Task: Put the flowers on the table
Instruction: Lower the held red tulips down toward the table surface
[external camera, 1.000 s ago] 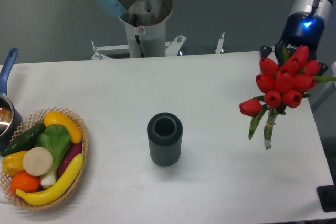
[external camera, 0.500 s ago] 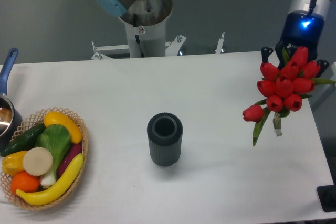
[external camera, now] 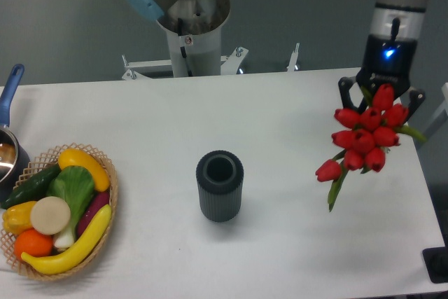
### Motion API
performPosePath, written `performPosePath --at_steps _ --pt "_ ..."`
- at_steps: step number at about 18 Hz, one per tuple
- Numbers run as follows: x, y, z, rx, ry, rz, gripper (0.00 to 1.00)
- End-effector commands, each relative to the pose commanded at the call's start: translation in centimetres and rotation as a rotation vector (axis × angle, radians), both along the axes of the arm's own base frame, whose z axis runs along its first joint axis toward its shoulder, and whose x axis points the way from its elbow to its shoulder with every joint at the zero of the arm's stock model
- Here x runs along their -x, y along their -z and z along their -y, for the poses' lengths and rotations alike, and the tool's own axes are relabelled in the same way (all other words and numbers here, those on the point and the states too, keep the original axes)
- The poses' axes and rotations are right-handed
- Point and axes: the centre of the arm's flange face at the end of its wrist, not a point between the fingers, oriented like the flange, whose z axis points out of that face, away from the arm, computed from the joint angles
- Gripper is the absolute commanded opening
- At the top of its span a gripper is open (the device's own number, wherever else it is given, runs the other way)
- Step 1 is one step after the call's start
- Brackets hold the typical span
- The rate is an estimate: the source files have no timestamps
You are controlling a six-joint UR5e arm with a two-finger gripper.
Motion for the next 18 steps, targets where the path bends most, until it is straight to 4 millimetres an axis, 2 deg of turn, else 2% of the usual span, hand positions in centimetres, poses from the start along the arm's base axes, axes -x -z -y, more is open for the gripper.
performPosePath --at_steps 3,12,18 --pt "0.4 3.6 -2.7 0.113 0.031 0.001 0.44" --pt "1.7 12.3 -7.5 0.318 0.104 0.034 0.44" --pt "1.8 15.2 -9.5 0.356 0.130 0.044 0.44"
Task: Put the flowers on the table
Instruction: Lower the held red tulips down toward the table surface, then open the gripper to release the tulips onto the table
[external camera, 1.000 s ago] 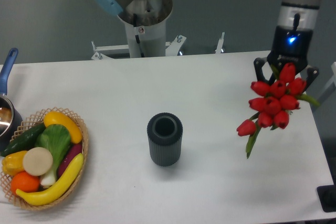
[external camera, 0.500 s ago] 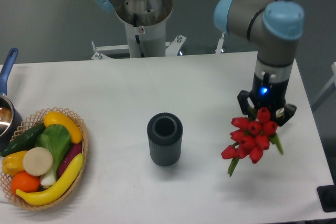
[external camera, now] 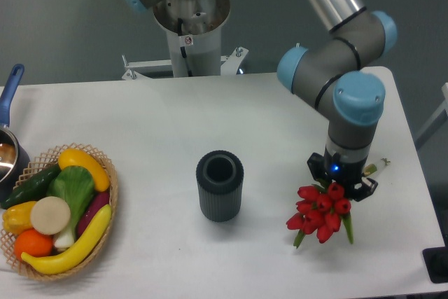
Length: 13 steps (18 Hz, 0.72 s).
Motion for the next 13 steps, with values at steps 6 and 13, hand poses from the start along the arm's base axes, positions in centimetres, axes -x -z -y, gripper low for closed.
performPosePath --at_steps 6,13 --pt "-0.1 1.5 -0.8 0.005 0.008 0.013 0.44" --pt "0.4 2.4 -1.2 0.008 0.013 0.017 0.46"
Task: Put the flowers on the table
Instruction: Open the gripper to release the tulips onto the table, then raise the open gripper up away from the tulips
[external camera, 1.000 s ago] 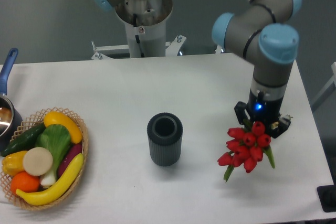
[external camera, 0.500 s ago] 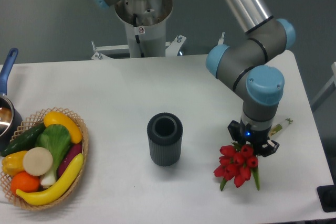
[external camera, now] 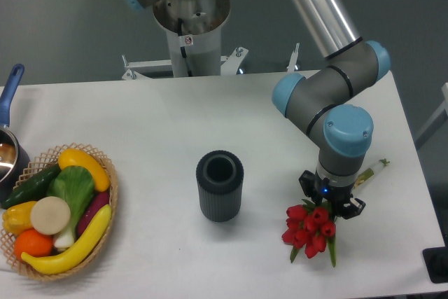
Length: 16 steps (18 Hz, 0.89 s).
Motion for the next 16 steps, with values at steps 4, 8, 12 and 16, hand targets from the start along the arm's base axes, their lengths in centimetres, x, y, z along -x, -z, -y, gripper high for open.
performPosePath --at_steps 4,8,12,16 --pt "0.2 0.1 0.0 0.000 -0.002 0.000 0.56" --pt "0.6 -0.6 -0.2 -0.008 0.000 -0.015 0.92" --pt "0.6 -1.8 -0.1 -0.015 -0.004 -0.032 0.99" --pt "0.4 -3.0 0.0 -0.024 -0.005 -0.045 0.99"
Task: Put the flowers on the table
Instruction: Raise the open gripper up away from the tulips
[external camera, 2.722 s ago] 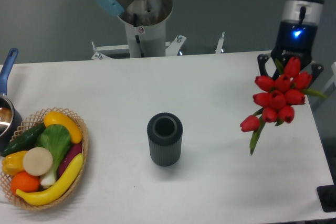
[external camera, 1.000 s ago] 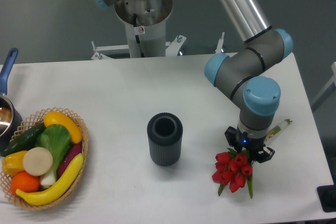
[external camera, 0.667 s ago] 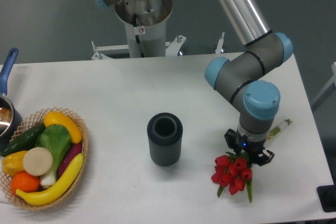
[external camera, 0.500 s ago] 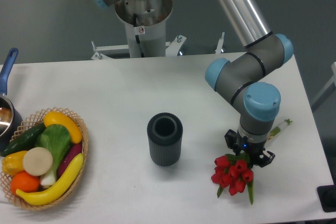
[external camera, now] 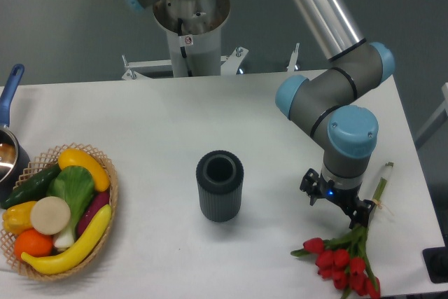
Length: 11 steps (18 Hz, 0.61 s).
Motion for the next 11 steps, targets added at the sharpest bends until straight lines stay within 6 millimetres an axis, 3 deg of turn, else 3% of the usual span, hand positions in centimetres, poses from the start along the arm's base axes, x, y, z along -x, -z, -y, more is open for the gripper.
performPosePath --at_steps 4,9,11 --pt "0.2 -2.3 0.5 -0.018 -0.007 -0.029 1.00" --pt "1.9 -7.3 2.1 -0.112 -0.031 -0.070 1.00" --pt "3.3 -9.2 3.7 -0.158 -0.052 -0.084 1.00"
